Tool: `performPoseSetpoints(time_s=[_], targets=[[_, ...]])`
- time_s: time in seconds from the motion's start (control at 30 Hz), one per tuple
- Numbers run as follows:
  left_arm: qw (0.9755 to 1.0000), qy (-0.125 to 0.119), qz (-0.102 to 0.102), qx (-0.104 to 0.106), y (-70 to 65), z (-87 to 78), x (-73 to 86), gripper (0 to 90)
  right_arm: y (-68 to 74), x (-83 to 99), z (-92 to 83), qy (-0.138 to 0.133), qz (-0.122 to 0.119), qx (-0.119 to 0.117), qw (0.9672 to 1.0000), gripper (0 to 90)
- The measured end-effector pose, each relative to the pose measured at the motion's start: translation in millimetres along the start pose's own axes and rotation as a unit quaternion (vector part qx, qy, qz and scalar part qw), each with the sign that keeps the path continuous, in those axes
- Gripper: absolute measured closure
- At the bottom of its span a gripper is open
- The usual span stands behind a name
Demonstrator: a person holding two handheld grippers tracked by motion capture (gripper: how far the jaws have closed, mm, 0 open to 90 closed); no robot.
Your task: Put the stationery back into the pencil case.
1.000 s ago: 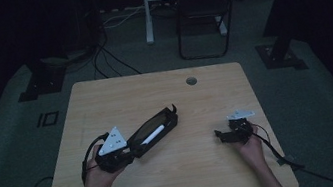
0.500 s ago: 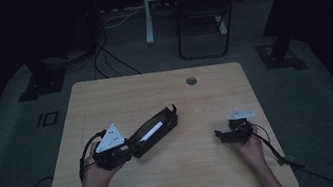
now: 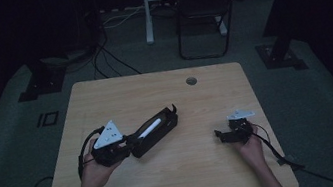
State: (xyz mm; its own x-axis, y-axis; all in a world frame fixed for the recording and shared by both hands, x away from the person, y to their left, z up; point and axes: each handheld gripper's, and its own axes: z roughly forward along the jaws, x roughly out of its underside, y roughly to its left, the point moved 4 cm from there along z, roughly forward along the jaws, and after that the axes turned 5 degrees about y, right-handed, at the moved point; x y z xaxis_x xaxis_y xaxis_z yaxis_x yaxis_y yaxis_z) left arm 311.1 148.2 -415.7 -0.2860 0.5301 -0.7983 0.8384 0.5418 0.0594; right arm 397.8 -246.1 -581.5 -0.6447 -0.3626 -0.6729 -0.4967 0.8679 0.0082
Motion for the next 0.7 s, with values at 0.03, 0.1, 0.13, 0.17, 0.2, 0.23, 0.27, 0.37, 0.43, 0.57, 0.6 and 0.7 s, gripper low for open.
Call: performPoseSetpoints(time_s=[0.03, 0.1, 0.13, 0.17, 0.2, 0.23, 0.27, 0.37, 0.43, 0.57, 0.6, 0.7], targets=[[1.0000, 0.000, 0.000, 0.000, 0.7, 0.3, -0.2, 78.8, 0.0, 0.0, 0.0, 0.000, 0.000, 0.000, 1.0000, 18.4], [1.0000, -0.001, -0.001, 0.000, 1.2, 0.6, -0.4, 78.8, 0.0, 0.0, 0.0, 0.000, 0.000, 0.000, 1.0000, 18.4], [1.0000, 0.001, 0.000, -0.001, 2.5, 1.1, -0.7, 78.8, 0.0, 0.0, 0.0, 0.000, 0.000, 0.000, 1.0000, 18.4], [1.0000, 0.002, 0.000, -0.001, 3.1, 1.3, -0.9, 78.8, 0.0, 0.0, 0.0, 0.000, 0.000, 0.000, 1.0000, 18.4], [1.0000, 0.001, -0.001, -0.001, 3.7, 1.7, -1.1, 78.8, 0.0, 0.0, 0.0, 0.000, 0.000, 0.000, 1.0000, 18.4], [1.0000, 0.001, -0.002, -0.001, 4.4, 2.0, -1.3, 78.8, 0.0, 0.0, 0.0, 0.000, 0.000, 0.000, 1.0000, 18.4], [1.0000, 0.002, -0.003, -0.001, 5.0, 2.3, -1.6, 78.8, 0.0, 0.0, 0.0, 0.000, 0.000, 0.000, 1.0000, 18.4], [1.0000, 0.002, -0.004, 0.000, 7.4, 3.5, -2.7, 78.8, 0.0, 0.0, 0.0, 0.000, 0.000, 0.000, 1.0000, 18.4], [1.0000, 0.002, -0.003, 0.002, 8.8, 4.2, -3.7, 78.8, 0.0, 0.0, 0.0, 0.000, 0.000, 0.000, 1.0000, 18.4], [1.0000, 0.001, -0.002, 0.002, 10.9, 5.1, -5.7, 78.8, 0.0, 0.0, 0.0, 0.000, 0.000, 0.000, 1.0000, 18.4], [1.0000, 0.001, -0.003, 0.001, 11.3, 5.4, -5.8, 78.8, 0.0, 0.0, 0.0, 0.000, 0.000, 0.000, 1.0000, 18.4], [1.0000, 0.003, -0.004, 0.001, 12.9, 6.7, -5.5, 78.8, 0.0, 0.0, 0.0, 0.000, 0.000, 0.000, 1.0000, 18.4]])
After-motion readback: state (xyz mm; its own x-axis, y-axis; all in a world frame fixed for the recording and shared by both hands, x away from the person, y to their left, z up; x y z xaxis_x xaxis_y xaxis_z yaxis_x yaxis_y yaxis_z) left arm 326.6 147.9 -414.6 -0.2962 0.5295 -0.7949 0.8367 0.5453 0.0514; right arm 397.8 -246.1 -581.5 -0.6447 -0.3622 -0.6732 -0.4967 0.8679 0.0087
